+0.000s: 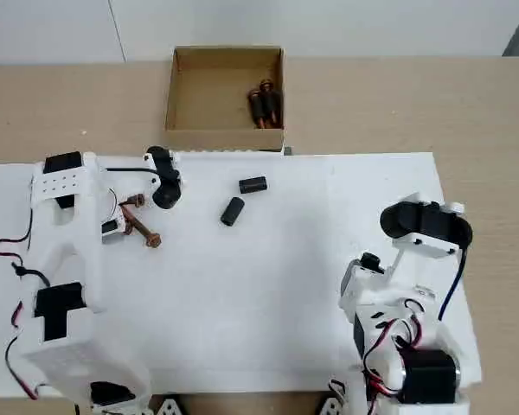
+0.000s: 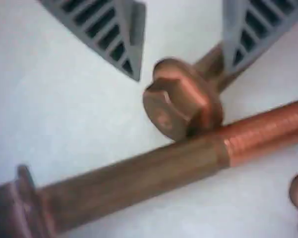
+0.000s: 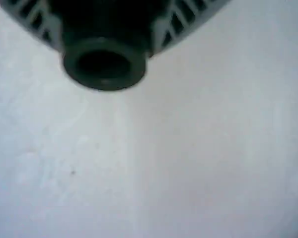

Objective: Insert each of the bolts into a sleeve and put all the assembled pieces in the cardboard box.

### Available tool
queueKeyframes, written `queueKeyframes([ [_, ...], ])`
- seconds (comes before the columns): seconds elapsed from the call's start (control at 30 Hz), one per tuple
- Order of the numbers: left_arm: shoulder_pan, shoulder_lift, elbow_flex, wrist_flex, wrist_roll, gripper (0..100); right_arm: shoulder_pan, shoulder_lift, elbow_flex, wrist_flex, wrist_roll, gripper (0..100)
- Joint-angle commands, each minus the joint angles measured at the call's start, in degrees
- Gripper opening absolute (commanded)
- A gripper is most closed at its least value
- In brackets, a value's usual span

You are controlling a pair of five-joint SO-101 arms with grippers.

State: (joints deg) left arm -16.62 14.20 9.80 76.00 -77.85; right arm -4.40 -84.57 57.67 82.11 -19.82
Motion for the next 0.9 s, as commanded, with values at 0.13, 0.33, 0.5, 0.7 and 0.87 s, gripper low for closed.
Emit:
queueKeyframes([
  [0.13, -0.7, 1.0, -1.5, -2.8, -13.5, 10, 0.5, 0.3, -0.4, -1.5, 0.4, 0.3],
  [0.33, -0.6, 2.7, -2.9, -5.5, -13.7, 10, 0.5, 0.3, -0.4, -1.5, 0.4, 0.3],
  [0.5, -0.7, 4.4, -4.8, -2.5, -13.7, 10, 0.5, 0.3, -0.4, -1.5, 0.3, 0.3],
  [0.7, -1.6, 4.6, -5.3, 0.4, -13.9, 10, 0.5, 0.3, -0.4, -1.5, 0.3, 0.3],
  [0.87, -1.7, 4.5, -5.4, 4.5, -14.0, 10, 0.5, 0.3, -0.4, -1.5, 0.3, 0.3],
])
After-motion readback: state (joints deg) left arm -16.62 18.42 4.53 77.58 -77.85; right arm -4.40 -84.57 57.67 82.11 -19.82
